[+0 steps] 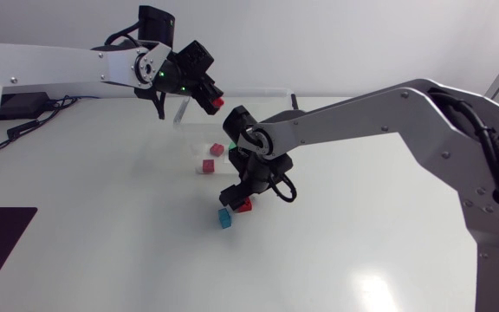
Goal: Place the duplo bricks in the container
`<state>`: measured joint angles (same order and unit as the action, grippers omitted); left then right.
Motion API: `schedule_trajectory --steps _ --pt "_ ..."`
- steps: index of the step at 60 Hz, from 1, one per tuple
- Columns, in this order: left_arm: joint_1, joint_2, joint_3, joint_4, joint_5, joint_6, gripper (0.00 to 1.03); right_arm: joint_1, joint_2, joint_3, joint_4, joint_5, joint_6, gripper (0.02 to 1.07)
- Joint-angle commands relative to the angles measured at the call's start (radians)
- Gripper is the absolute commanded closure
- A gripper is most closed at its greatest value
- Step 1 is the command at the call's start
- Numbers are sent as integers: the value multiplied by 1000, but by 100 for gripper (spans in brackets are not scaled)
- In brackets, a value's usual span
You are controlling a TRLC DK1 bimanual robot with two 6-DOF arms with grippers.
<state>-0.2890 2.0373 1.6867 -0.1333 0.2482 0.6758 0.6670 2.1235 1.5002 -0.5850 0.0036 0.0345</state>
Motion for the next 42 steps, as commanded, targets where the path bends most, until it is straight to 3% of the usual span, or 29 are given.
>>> schedule_trajectory --steps 1,7,13,24,42 --pt "-2 21 41 -9 -7 -21 10 11 36 34 -35 -10 39 23" --pt "5 -5 21 -14 -7 -19 5 16 50 54 -62 -13 58 28" --pt "14 -49 -16 -14 -7 -18 5 14 67 65 -76 -34 77 48" --pt "22 -161 -131 -9 -7 -15 5 14 95 78 -76 -37 84 74" --pt "36 -450 -406 -61 -7 22 5 5 -14 -21 -44 -36 79 77"
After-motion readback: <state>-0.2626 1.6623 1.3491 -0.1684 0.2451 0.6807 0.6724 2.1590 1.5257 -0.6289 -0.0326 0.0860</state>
